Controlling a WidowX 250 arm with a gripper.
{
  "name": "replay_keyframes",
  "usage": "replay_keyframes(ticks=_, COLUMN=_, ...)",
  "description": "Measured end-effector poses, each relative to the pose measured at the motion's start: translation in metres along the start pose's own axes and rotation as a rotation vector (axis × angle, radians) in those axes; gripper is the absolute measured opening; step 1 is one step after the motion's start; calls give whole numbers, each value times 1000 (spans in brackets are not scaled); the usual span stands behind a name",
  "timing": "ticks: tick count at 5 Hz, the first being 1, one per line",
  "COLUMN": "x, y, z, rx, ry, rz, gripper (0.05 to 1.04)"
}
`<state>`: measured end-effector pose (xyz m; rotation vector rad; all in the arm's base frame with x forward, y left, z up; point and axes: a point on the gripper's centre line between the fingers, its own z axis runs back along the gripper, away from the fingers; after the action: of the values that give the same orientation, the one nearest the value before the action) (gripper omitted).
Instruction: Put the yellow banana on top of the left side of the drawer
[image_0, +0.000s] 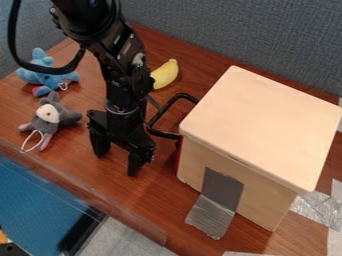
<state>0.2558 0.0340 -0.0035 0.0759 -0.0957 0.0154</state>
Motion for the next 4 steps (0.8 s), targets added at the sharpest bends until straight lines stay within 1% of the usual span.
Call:
replay_keyframes(ticks=1, x=-1, y=-1, z=0, rx=-10, ry=8, rz=3, gripper=999)
replay_keyframes(ticks=2, x=-4, y=8, z=4, rx=-62, ry=50, rz=3, gripper=998)
replay_keyframes(ticks=3, x=10, y=19, z=22, rx=-84, ry=31, rz=24, gripper=999)
replay_keyframes(ticks=4, x=36, y=34, z=43, rx=-62, ry=-3, rz=54, gripper=998)
